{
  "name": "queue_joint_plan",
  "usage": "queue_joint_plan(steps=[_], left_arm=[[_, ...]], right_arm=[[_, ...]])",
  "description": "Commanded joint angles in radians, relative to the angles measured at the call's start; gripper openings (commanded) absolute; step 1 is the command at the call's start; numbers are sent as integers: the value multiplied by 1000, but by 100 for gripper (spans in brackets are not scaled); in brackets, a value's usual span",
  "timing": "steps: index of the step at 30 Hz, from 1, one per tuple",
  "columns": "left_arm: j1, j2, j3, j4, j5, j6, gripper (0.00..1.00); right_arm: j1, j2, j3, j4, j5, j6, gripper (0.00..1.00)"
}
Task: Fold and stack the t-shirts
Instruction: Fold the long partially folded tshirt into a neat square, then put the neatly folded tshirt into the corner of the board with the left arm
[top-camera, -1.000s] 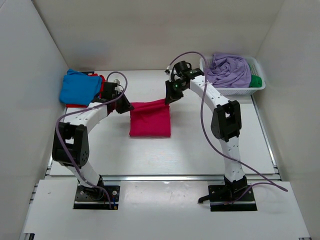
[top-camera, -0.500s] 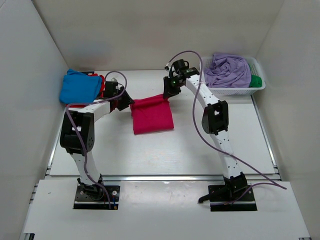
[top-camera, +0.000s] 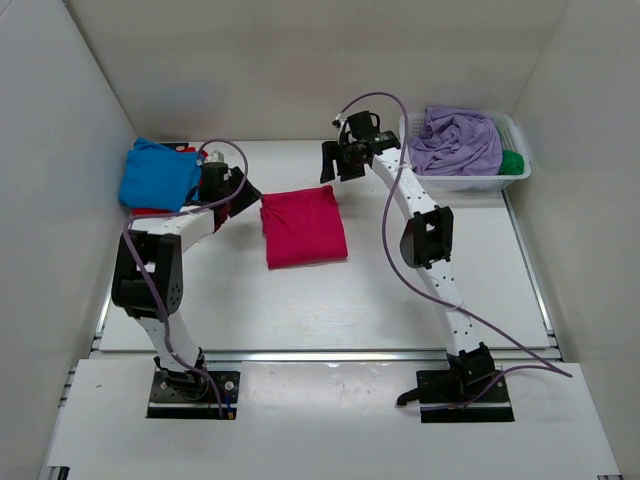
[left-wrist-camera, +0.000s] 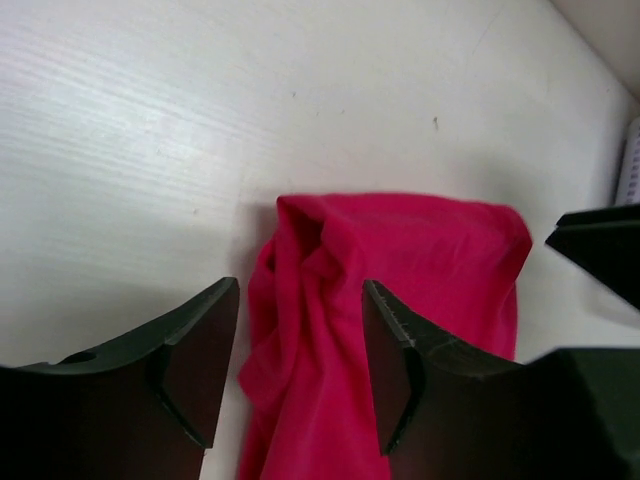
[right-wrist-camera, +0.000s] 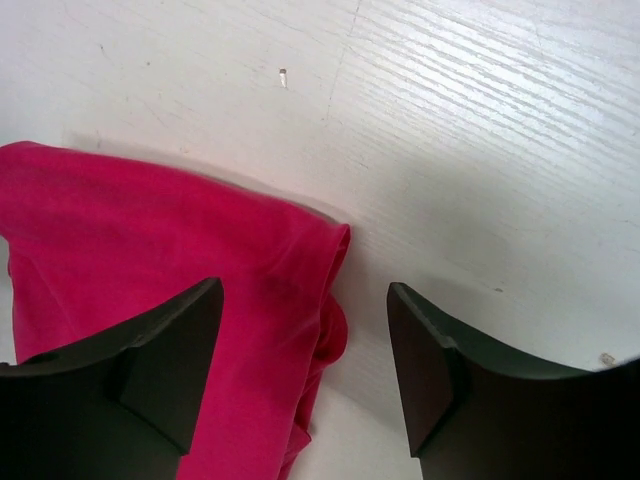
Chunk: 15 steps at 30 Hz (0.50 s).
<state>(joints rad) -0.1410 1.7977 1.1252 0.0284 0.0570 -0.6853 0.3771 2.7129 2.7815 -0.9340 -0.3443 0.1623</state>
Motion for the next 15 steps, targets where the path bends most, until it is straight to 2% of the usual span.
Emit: queue_joint_plan(steps=[1,6,12,15], left_arm=[[-5,-107,-60,-62,1,98,64],[-69,-140,-111,-131,-55,164,73],[-138,-60,-110,-142,-121,149,79],[-173,-6,-52,-180,-195,157,79]], right_arm=[[13,-82,39,17,47,-6,65],[3,-162,38,-92,96,-53,68],[-43,-344,-71,-140,108,-61,67],[-56,-428,-131,-147,111,-66,67]])
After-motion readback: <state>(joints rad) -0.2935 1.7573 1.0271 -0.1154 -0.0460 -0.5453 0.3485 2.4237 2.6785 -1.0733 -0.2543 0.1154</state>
